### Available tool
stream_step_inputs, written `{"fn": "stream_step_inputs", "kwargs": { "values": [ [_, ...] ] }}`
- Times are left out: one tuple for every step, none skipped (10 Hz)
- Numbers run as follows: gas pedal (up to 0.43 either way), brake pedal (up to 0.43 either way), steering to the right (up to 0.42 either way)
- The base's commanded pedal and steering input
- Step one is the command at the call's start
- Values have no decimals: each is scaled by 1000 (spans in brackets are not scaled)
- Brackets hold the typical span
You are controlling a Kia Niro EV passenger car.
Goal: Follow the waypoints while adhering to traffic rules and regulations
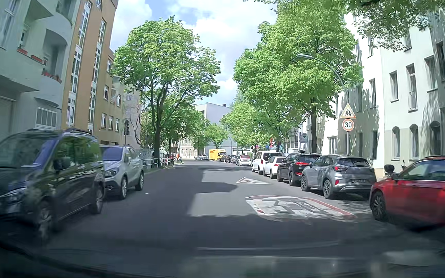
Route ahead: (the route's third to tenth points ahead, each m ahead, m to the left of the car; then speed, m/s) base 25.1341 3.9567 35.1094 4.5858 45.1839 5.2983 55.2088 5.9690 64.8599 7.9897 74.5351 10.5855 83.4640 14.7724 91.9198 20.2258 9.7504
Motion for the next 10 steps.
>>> {"fn": "stream_step_inputs", "kwargs": {
  "values": [
    [0, 18, 11],
    [0, 18, 4],
    [0, 18, 3],
    [0, 18, 3],
    [0, 18, -1],
    [0, 18, -5],
    [0, 18, -9],
    [0, 18, -14],
    [0, 18, -16],
    [0, 18, -17]
  ]
}}
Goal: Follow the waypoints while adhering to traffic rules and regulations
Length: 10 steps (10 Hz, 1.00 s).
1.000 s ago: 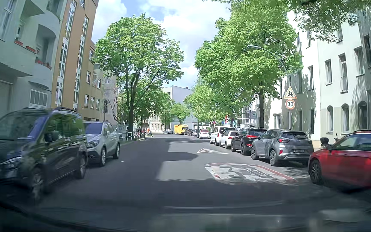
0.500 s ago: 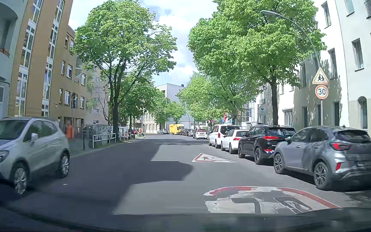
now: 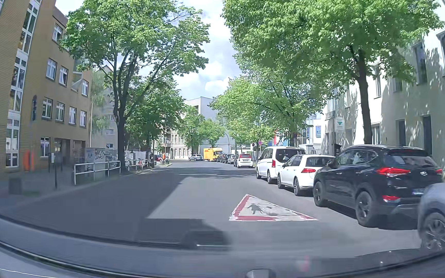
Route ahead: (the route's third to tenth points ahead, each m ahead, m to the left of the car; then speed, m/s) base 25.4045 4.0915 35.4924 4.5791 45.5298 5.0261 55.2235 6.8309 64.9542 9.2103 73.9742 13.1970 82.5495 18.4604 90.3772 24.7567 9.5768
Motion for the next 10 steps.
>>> {"fn": "stream_step_inputs", "kwargs": {
  "values": [
    [0, 18, -18],
    [0, 18, -19],
    [0, 18, -23],
    [0, 18, -28],
    [8, 18, -28],
    [20, 18, -28],
    [28, 18, -25],
    [28, 18, -21],
    [28, 18, -17],
    [28, 18, -12]
  ]
}}
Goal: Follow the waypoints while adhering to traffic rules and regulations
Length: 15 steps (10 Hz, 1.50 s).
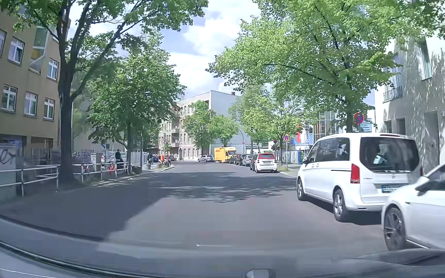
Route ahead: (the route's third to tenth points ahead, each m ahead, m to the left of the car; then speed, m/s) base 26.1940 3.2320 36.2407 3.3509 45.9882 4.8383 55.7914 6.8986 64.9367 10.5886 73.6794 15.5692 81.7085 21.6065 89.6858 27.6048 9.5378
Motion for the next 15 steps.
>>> {"fn": "stream_step_inputs", "kwargs": {
  "values": [
    [28, 18, -12],
    [28, 18, -12],
    [28, 18, -13],
    [28, 18, -16],
    [28, 18, -16],
    [28, 18, -16],
    [28, 18, -17],
    [28, 18, -17],
    [28, 18, -18],
    [28, 18, -18],
    [28, 18, -18],
    [28, 18, -11],
    [28, 18, -8],
    [28, 18, -8],
    [28, 18, -8]
  ]
}}
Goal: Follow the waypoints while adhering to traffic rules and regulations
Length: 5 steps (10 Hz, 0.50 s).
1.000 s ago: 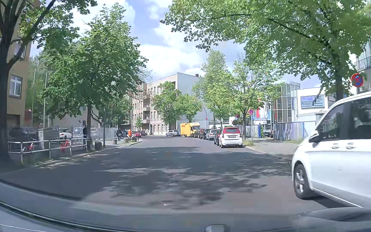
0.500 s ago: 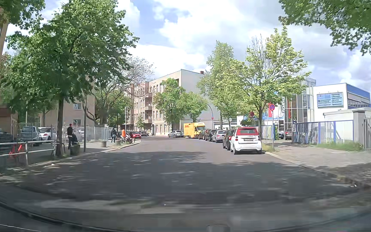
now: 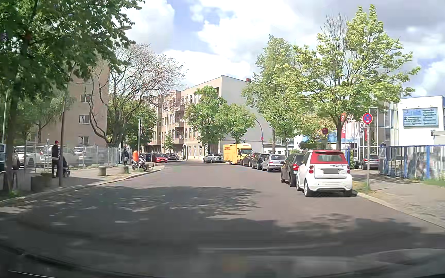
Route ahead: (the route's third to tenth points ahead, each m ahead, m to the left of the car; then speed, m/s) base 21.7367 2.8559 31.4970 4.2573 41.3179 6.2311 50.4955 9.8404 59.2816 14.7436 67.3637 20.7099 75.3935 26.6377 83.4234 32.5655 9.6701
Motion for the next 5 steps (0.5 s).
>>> {"fn": "stream_step_inputs", "kwargs": {
  "values": [
    [28, 18, -8],
    [28, 18, -8],
    [28, 18, -8],
    [28, 18, -7],
    [28, 18, -7]
  ]
}}
